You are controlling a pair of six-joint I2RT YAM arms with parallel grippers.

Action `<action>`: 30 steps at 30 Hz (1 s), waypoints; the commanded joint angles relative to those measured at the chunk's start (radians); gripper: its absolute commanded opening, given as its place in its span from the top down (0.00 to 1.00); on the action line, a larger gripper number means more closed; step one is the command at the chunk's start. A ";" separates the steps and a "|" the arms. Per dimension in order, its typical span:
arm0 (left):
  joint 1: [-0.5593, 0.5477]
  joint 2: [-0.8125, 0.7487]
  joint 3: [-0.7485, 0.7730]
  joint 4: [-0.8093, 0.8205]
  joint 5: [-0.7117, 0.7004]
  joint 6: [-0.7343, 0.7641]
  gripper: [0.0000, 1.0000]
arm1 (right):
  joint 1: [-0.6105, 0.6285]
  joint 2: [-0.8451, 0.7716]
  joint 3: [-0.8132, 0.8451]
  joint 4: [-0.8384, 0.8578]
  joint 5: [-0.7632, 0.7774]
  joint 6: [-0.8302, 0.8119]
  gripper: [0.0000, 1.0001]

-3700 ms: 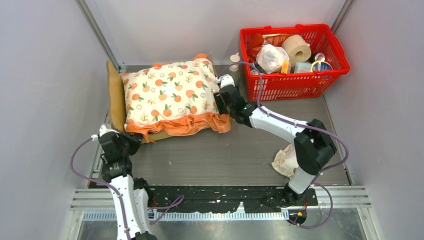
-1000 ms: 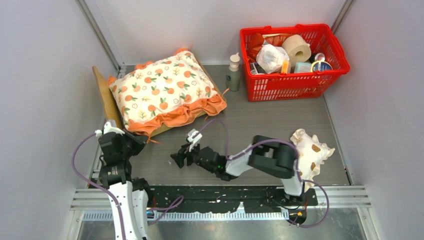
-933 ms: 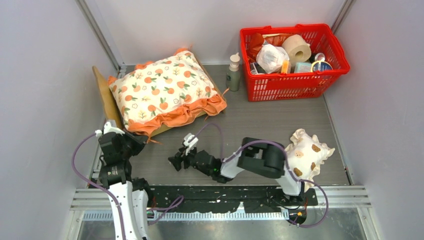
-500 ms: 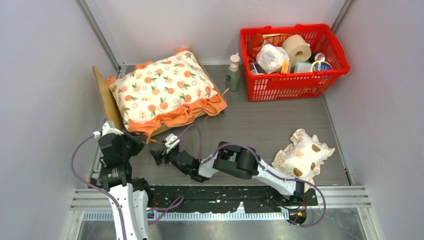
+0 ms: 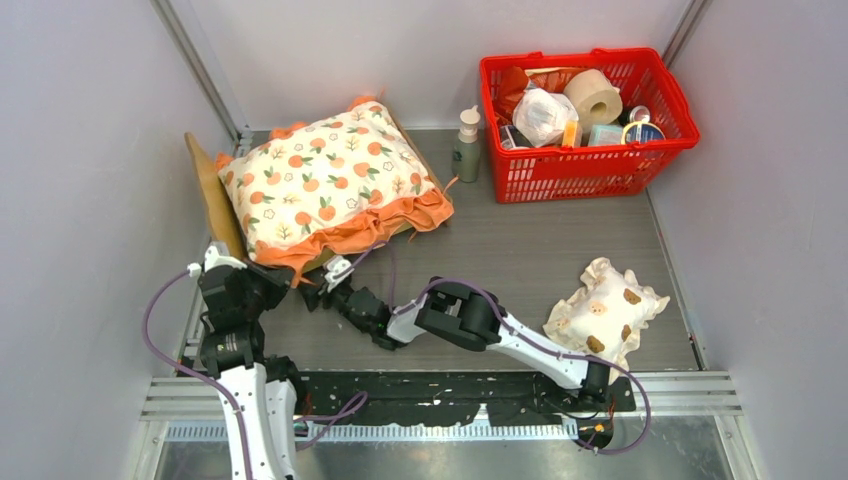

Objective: Set up the pet bed
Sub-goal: Cross the ropes on the bed frame.

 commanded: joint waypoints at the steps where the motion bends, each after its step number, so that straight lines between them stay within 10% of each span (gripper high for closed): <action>1: -0.002 0.004 0.024 0.065 0.017 -0.008 1.00 | -0.024 0.101 0.078 -0.028 -0.097 -0.014 0.25; 13: -0.002 -0.008 0.020 0.068 0.014 -0.006 1.00 | -0.008 0.146 0.213 -0.153 -0.091 -0.067 0.33; 21: -0.002 -0.010 0.010 0.073 -0.002 -0.007 1.00 | -0.005 0.147 0.186 -0.110 -0.091 -0.072 0.94; 30: -0.002 0.034 0.004 0.148 -0.003 -0.025 1.00 | -0.006 -0.058 -0.170 0.161 -0.214 -0.137 0.95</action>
